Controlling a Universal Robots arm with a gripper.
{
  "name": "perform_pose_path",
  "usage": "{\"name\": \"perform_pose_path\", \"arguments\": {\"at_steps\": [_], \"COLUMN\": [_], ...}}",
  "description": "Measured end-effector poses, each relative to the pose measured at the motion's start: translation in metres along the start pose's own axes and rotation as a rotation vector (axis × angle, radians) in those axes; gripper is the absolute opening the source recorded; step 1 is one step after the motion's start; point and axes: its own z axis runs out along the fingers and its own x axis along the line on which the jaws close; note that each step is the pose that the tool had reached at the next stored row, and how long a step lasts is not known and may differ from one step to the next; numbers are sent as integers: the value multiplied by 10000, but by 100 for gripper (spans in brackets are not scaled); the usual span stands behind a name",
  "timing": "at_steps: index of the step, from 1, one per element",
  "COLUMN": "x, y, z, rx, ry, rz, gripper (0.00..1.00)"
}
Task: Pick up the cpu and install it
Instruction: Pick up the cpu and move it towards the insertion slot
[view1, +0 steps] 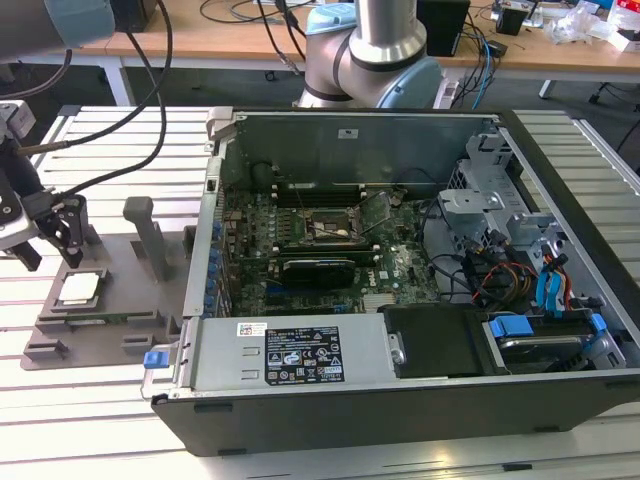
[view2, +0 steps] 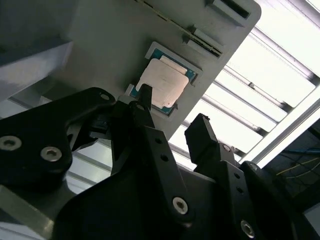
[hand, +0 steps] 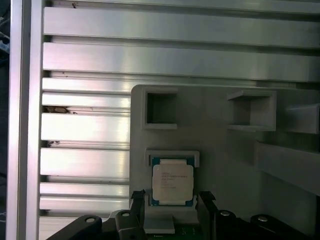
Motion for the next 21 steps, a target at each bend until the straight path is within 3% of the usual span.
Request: {"name": "perform_pose_path", "arguments": {"at_steps": [15,21], "x": [2,4], "y": [1,3], "z": [75,153], "rx": [-1,-1], "ry": [-1,-1], "rz": [0,0], "gripper": [55,55]}}
